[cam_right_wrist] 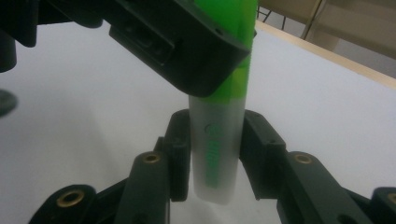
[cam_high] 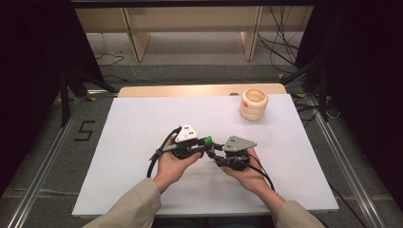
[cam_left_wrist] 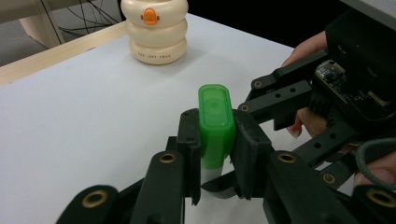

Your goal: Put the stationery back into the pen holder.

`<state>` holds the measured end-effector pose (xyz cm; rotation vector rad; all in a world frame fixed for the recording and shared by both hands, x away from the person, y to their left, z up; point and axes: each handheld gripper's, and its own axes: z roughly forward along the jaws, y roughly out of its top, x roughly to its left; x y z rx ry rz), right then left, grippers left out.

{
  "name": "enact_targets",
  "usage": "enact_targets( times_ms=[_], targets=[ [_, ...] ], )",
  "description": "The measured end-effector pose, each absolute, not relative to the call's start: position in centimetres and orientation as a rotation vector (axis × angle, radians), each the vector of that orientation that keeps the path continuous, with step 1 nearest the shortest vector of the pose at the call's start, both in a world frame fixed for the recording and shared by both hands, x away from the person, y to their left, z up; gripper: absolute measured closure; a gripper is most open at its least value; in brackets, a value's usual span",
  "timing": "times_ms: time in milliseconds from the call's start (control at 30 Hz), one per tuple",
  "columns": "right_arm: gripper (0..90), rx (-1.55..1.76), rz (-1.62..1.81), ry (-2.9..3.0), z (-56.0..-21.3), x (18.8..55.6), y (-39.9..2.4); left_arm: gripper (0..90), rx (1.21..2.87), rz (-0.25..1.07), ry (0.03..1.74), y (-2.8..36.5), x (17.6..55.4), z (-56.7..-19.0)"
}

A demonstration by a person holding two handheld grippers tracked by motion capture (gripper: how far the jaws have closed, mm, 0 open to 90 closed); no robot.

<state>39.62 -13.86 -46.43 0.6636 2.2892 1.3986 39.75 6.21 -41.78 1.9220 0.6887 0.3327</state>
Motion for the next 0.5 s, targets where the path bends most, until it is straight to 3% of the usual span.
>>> enact_targets(
  times_ms=[133, 167, 233, 267, 333, 500],
  targets=[
    [66.2, 0.676, 1.406, 2.291, -46.2, 39.6, -13.8, 72.1, 1.9, 0.346, 0.676, 6.4, 39.8, -41.7],
    [66.3, 0.69, 1.409, 2.277, -46.1, 39.7, -13.9, 61.8, 1.888, 0.366, 0.671, 6.5, 39.8, -41.6],
    [66.3, 0.7, 1.409, 2.275, -46.0, 39.8, -14.0, 57.6, 1.87, 0.397, 0.653, 6.7, 39.8, -41.4],
    [66.3, 0.726, 1.408, 2.255, -45.9, 40.0, -14.4, 48.7, 1.859, 0.415, 0.65, 6.9, 39.7, -41.3],
    [66.3, 0.738, 1.407, 2.245, -45.8, 40.2, -14.6, 44.5, 1.854, 0.445, 0.634, 7.4, 39.6, -41.1],
    [66.3, 0.806, 1.412, 2.193, -45.3, 41.0, -15.7, 23.4, 1.857, 0.486, 0.662, 8.9, 38.8, -41.4]
  ],
)
